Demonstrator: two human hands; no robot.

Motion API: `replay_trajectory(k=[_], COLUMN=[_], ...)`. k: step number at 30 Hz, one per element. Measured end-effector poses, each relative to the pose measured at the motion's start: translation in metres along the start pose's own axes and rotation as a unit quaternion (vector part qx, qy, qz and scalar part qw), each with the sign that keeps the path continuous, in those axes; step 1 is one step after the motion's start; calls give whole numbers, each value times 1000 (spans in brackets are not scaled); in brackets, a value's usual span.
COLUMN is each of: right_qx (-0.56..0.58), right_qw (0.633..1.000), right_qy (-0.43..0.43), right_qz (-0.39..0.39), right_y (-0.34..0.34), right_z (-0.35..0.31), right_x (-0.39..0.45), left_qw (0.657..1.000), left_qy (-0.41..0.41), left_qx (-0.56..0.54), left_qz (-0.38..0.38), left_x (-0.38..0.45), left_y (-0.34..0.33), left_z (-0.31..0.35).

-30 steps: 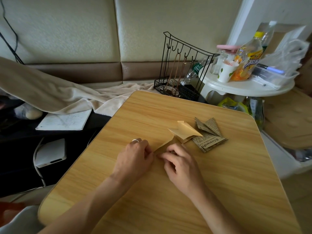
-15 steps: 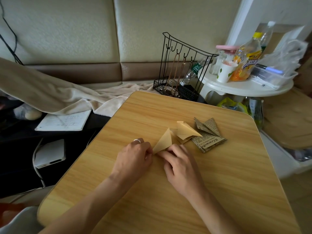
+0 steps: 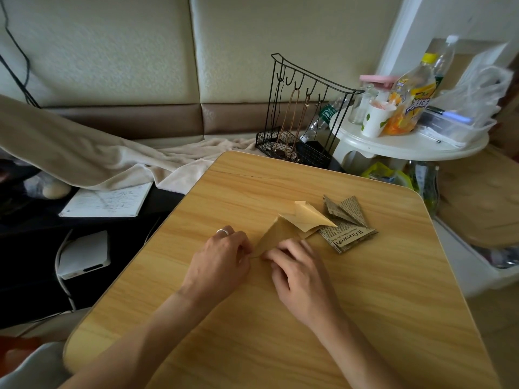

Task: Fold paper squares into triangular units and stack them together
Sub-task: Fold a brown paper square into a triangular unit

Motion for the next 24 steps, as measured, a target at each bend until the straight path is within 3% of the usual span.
replay_trajectory(k=[11, 24], right_qx=[5, 14], right_qw=[1000, 1000], right_qy=[-5, -3], right_qz=[-3, 19], right_y=[-3, -5], right_z=[4, 5], right_x=[1, 0], left_qw=[998, 997], left_qy=[-40, 29], left_qx=[45, 71], left_qz=[12, 33], left_x=[-8, -14], left_y=[-2, -4], left_z=[15, 14])
Point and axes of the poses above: each hand's wrist, its own x-axis towards the middle knuckle, its own y-axis out of the back of the hand, z = x × y, the point moved 4 cm from there along x, towards the middle knuckle, and after that the axes turned 10 degrees about -z, right-handed, at the moved point
